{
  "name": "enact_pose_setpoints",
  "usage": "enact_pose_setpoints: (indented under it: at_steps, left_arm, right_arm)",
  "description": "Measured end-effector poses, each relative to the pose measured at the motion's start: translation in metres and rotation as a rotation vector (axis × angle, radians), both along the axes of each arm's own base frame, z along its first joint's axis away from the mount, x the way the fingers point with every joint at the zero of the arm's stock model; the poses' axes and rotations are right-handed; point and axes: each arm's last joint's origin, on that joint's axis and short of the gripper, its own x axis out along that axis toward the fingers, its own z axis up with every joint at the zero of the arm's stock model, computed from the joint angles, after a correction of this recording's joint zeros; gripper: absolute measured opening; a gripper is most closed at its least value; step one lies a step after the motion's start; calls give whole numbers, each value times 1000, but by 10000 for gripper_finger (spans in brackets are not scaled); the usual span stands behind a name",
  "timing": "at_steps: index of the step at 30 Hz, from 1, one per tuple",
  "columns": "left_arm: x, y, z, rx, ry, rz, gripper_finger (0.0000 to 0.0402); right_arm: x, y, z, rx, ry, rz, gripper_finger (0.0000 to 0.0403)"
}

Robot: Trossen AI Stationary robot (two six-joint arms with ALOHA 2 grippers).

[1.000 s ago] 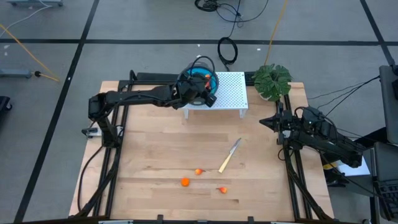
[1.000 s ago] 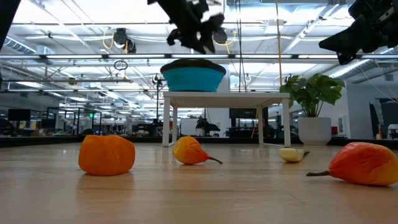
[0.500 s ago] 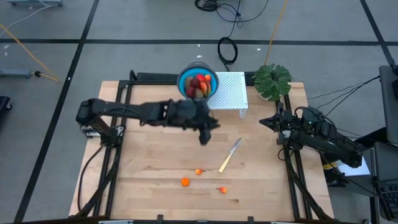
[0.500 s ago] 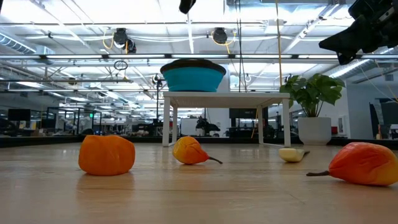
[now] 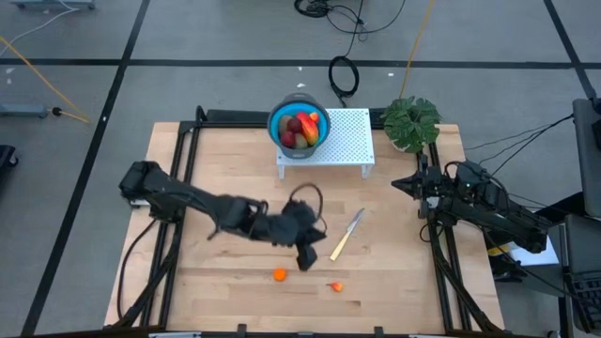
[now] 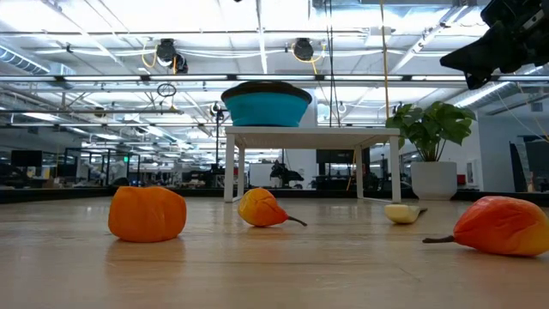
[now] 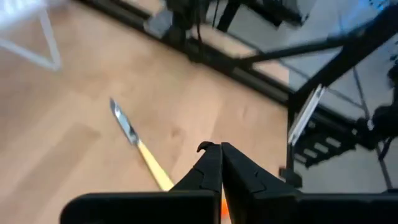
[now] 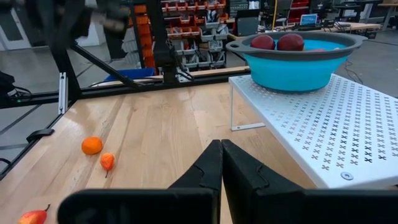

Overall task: Pick & Place Fruit
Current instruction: Put the orange peach into the blue strainer bowl on the shelf

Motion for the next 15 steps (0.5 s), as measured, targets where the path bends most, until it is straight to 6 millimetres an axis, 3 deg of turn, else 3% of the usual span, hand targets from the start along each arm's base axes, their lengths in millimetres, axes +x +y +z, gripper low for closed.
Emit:
enact_pose_setpoints:
  at_steps: [7,15]
  left_arm:
    - [9,-35,-43,-23,115,-4,3]
    - [13,-55,-86,-84,264,50,11]
  right_arm:
    - [0,0,0,0,0,1,4]
    - [0,0,0,0,0,1,4]
